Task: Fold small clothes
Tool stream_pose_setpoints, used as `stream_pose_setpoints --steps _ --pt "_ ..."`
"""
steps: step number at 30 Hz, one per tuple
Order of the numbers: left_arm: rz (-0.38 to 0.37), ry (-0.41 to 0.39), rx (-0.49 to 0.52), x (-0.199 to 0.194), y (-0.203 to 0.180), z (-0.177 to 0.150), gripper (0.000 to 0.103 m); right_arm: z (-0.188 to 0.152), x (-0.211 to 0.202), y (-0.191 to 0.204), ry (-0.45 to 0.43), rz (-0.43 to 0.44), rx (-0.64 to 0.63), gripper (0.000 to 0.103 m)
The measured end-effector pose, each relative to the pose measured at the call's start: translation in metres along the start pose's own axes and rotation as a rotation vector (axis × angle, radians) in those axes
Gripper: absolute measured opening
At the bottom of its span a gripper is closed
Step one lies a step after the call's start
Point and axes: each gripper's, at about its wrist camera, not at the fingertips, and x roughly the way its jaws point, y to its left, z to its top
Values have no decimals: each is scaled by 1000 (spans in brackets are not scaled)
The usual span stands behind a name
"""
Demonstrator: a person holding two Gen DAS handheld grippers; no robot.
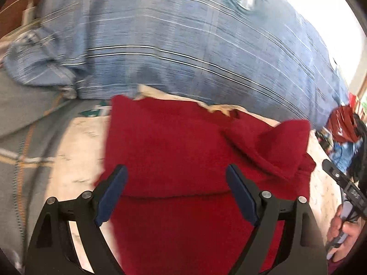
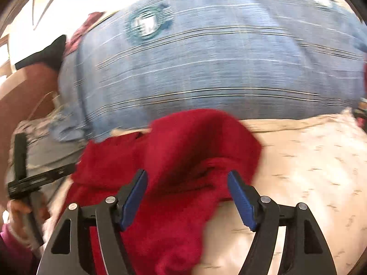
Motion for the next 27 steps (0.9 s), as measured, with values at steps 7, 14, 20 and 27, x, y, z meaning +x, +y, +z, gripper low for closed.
stream_pose_setpoints --steps 7,14,20,27 --pt "-34 54 22 39 -56 24 88 -4 14 -45 39 -121 65 80" --pt "-1 122 -19 85 -77 33 87 0 5 -62 22 -62 152 80" --pt "15 119 -15 99 -88 31 87 0 0 -58 2 -55 116 80" --pt "50 98 20 100 -96 27 87 1 -4 -52 -24 -91 67 81"
